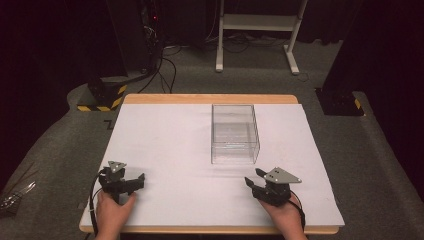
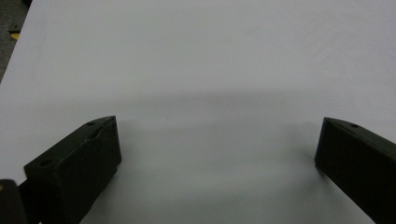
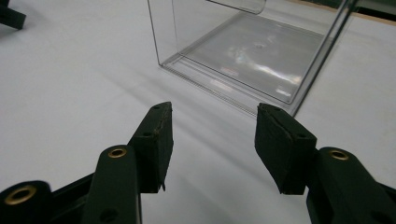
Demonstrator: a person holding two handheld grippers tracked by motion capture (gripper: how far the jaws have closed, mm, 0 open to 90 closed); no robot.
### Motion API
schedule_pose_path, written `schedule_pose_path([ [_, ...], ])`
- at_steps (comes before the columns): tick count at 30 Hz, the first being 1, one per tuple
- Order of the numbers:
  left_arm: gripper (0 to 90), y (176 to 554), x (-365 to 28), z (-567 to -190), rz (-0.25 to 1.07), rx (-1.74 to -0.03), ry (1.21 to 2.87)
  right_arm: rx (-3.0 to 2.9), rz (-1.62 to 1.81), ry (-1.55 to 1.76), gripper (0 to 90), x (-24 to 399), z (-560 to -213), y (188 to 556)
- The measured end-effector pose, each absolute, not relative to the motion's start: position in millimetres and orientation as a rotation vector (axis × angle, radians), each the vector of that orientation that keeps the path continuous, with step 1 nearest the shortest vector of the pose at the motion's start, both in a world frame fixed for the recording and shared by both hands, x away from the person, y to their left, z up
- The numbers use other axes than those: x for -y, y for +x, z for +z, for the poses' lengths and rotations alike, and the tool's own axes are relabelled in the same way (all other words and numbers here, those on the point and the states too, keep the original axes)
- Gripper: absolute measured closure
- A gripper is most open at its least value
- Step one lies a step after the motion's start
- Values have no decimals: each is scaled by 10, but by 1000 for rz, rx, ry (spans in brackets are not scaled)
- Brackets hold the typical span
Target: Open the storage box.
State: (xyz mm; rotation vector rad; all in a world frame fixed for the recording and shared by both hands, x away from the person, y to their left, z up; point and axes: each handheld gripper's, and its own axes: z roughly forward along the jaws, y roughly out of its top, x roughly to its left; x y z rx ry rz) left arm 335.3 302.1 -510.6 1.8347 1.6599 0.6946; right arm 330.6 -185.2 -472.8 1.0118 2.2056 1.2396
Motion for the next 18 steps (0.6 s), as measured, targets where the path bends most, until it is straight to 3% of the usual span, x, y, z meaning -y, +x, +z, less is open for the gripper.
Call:
schedule_pose_path([
  [18, 4, 3352, -3021, -5106, 695, -1660, 1835, -2233, 1234, 983, 448, 1699, -4675, 3477],
])
